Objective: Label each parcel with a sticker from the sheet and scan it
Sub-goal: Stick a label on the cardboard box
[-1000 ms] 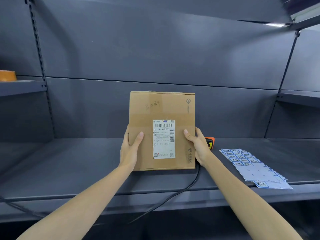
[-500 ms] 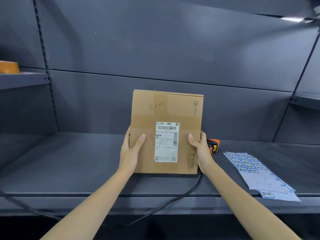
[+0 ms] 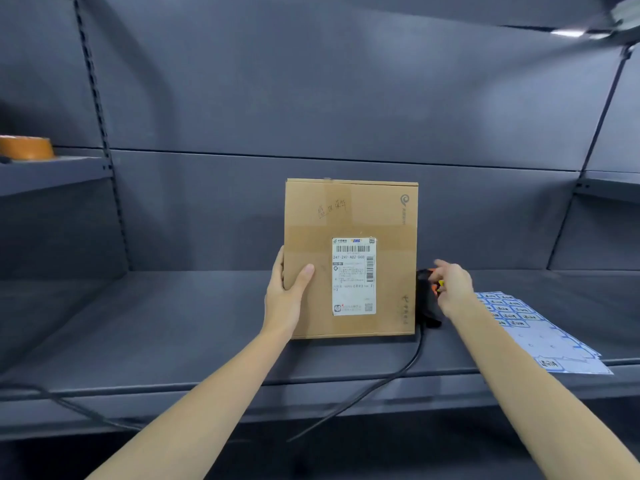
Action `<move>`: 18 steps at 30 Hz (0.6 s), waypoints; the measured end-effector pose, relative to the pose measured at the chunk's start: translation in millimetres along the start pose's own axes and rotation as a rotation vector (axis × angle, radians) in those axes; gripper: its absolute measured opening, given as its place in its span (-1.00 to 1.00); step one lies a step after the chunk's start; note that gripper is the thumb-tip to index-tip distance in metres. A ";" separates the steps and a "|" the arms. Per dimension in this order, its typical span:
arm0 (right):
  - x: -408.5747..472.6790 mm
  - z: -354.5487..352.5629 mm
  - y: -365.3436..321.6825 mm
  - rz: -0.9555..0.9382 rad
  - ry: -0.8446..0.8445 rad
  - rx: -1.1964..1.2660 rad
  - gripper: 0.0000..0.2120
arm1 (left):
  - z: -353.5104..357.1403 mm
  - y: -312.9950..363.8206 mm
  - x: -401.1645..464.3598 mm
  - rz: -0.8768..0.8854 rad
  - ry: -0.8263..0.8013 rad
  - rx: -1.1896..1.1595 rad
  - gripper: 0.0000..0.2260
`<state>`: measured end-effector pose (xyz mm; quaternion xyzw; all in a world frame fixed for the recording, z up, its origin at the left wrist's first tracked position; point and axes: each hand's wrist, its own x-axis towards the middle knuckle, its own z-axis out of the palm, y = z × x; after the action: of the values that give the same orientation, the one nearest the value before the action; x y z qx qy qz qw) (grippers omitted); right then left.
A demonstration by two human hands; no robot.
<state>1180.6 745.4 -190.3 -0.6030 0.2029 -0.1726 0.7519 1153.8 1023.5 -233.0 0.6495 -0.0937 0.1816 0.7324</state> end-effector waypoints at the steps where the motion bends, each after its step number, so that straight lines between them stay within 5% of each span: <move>1: 3.5 1.8 6.3 0.015 0.028 -0.150 -0.73 | 0.1 -0.1 0.0 -0.001 0.004 -0.001 -0.38; 3: 8.4 7.9 23.1 0.029 0.011 -0.411 -0.82 | 0.0 1.2 0.4 -0.003 -0.001 0.002 -0.39; 8: 18.4 12.1 47.6 -0.050 0.051 -0.894 -0.52 | 1.1 0.8 2.2 -0.018 0.017 0.014 -0.38; 13: 32.2 8.2 43.6 0.038 0.071 -0.728 -0.43 | 2.4 -4.0 6.4 -0.027 0.044 0.029 -0.38; 18: 8.7 -16.9 14.8 0.044 0.027 -0.261 -0.74 | 2.8 -5.9 4.4 -0.028 0.063 0.036 -0.38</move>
<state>1179.7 730.0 -208.9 -0.6886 0.2470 -0.1365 0.6680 1160.3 1020.9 -236.4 0.6577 -0.0581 0.1934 0.7257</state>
